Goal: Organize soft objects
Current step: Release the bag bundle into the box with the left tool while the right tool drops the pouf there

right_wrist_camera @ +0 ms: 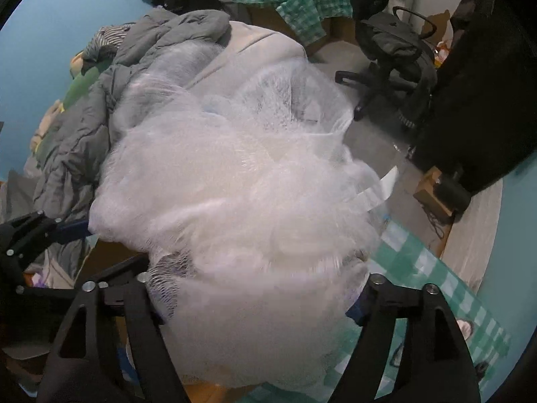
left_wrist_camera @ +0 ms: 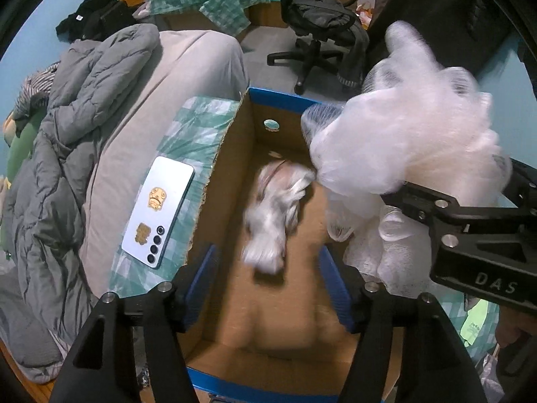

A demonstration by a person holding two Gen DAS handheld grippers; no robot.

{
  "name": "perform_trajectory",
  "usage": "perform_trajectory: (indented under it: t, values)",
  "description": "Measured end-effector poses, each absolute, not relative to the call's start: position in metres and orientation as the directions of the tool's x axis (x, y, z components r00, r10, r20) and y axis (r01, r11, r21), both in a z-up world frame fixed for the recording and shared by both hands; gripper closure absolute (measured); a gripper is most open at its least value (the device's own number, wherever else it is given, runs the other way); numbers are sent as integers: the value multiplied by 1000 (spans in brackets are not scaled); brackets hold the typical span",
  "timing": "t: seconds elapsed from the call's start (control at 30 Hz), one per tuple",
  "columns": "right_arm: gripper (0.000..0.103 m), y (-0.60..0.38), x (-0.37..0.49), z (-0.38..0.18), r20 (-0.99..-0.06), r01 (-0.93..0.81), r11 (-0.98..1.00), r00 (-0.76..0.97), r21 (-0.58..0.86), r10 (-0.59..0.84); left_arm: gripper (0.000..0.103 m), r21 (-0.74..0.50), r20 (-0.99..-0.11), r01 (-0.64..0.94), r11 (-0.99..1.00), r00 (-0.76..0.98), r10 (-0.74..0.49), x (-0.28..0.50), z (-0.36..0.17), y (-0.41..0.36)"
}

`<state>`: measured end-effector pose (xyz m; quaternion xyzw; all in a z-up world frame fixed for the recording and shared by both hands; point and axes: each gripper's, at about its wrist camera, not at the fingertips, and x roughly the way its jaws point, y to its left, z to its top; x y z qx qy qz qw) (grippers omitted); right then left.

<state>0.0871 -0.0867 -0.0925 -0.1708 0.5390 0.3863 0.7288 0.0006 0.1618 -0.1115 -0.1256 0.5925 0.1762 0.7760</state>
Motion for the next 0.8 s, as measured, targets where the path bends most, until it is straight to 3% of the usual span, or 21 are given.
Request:
perform_trajectory:
  t: [0.8]
  values:
    - [23,-74,86,-67,-884,-747,634,143,198,444,38,-27,-955,-457,889,274,112,-25,-79,149]
